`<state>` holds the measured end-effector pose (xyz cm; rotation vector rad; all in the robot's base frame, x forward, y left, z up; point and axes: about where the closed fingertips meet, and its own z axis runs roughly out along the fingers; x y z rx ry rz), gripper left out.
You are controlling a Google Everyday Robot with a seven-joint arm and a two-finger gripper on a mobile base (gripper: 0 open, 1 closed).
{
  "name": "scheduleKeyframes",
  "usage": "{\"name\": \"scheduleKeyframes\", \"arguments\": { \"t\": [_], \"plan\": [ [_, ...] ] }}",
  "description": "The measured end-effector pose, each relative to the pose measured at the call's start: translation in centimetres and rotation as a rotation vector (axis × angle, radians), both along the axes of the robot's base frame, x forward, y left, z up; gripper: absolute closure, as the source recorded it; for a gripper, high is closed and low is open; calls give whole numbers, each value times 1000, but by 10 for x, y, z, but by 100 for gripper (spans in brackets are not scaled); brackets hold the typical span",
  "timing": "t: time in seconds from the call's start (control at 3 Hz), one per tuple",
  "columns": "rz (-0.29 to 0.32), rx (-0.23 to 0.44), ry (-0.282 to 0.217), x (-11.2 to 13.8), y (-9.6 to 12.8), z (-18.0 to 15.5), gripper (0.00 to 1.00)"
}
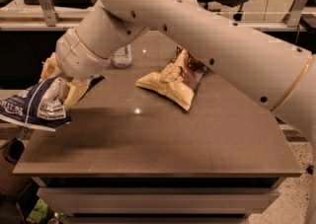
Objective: Pick blue chip bag
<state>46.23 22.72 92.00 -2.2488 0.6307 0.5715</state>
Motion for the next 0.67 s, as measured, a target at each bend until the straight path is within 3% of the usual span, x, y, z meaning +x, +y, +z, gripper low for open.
{"name": "scheduleKeyframes", "arguments": {
  "t": [0.67],
  "plan": [
    [17, 78, -87, 11, -28, 52, 100]
  ]
}}
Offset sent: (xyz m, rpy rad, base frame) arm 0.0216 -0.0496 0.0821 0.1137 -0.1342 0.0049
